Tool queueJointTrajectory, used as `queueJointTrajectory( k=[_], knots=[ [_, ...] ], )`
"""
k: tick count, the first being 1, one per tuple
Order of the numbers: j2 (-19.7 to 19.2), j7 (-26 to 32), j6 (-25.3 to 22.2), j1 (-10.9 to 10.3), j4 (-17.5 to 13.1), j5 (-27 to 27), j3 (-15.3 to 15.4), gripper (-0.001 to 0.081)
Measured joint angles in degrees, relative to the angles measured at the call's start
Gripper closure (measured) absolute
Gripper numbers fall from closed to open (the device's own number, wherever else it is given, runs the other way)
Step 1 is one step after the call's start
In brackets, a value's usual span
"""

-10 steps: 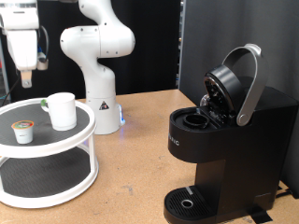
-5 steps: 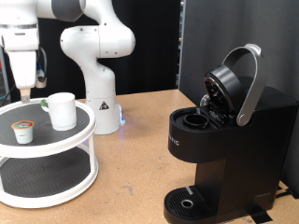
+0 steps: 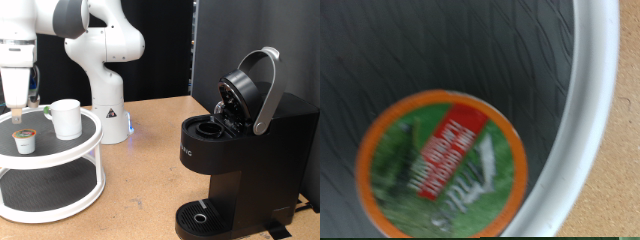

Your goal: Make a cup of coffee with the keurig machine

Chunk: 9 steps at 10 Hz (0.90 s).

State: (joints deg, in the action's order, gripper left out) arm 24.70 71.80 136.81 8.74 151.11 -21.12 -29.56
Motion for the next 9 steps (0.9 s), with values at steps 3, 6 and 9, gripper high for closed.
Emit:
queueJointTrajectory(
  k=[3,6,9],
  knots=[
    [-2.4,5.2,5.7,-0.6,1.6,0.9,-1.7,0.0001],
    [-2.4,10.6,7.1,-2.0,2.6,5.4,-4.5,0.0001],
    [-2.4,10.9,7.7,-2.4,2.6,9.7,-5.3,0.0001]
  ],
)
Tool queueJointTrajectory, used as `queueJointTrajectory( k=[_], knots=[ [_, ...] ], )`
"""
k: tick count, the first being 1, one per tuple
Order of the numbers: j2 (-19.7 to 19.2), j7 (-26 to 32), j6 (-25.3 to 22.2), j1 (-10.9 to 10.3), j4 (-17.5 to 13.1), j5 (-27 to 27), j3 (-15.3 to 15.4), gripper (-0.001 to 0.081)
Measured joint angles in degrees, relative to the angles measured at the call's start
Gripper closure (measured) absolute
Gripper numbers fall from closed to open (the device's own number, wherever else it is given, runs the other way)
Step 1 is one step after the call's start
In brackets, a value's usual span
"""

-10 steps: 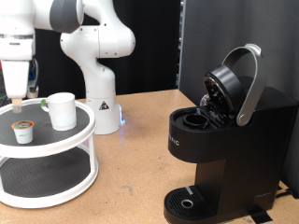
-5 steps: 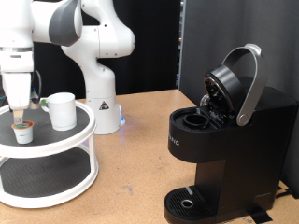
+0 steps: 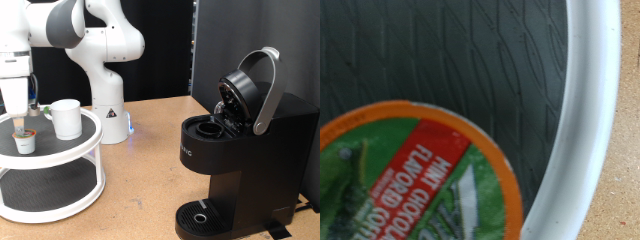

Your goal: Make a cup of coffee with the keurig machine

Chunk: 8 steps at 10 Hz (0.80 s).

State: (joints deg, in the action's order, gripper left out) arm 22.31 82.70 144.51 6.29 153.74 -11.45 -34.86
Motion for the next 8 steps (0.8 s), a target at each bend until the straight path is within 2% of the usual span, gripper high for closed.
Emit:
queueJointTrajectory(
  k=[8],
  knots=[
    [-0.2,0.8,1.9,-0.1,3.6,-0.1,0.0,0.0001]
  ],
)
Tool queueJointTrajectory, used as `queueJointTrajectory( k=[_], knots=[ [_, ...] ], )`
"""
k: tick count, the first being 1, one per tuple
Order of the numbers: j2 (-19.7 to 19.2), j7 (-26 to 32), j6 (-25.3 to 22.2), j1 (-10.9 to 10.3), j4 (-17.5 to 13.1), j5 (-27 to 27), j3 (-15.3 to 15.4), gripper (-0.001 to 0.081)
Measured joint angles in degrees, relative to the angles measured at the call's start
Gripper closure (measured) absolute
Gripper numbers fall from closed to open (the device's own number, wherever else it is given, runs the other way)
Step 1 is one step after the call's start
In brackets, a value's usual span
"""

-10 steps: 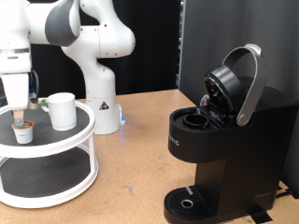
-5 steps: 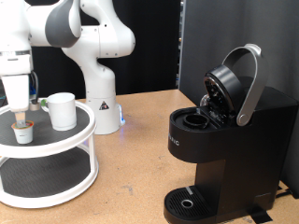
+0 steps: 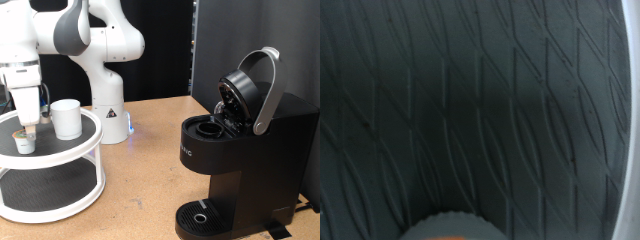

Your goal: Make a cup of coffee with the keurig machine

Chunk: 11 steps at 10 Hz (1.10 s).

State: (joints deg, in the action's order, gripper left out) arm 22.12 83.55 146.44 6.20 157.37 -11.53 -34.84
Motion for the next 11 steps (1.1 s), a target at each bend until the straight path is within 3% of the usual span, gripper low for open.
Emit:
queueJointTrajectory(
  k=[10,11],
  knots=[
    [-4.2,-0.3,4.4,0.0,0.1,0.1,0.3,0.0026],
    [-4.2,-0.3,4.4,0.0,0.1,0.2,0.3,0.0199]
  ],
)
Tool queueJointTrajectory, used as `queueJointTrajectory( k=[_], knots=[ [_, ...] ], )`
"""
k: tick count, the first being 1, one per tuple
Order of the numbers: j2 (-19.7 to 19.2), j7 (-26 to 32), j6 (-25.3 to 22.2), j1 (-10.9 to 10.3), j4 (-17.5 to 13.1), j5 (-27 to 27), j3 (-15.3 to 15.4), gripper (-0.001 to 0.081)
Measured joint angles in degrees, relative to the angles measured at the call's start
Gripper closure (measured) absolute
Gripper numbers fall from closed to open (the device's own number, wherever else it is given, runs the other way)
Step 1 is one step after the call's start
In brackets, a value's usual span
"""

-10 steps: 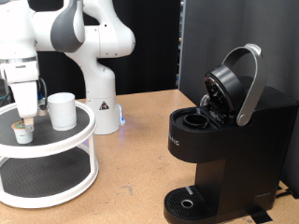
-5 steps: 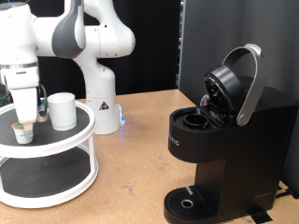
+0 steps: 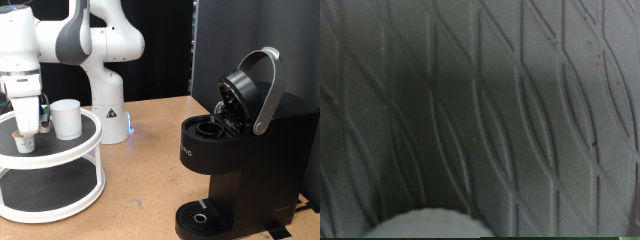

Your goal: Make a cup of coffee with the keurig machine

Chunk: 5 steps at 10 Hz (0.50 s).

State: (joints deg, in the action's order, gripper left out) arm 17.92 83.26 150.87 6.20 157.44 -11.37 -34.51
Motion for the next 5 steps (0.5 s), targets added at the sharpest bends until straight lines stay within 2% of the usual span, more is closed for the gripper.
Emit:
queueJointTrajectory(
  k=[1,2,3,5],
  knots=[
    [0.0,0.0,0.0,0.0,0.0,0.1,0.0,0.0199],
    [0.0,0.0,0.0,0.0,-0.1,0.1,0.0,0.0400],
    [0.0,0.0,0.0,0.0,-0.1,0.2,0.0,0.0445],
    [0.1,0.1,-1.0,-0.2,-0.7,1.3,0.0,0.0445]
  ],
)
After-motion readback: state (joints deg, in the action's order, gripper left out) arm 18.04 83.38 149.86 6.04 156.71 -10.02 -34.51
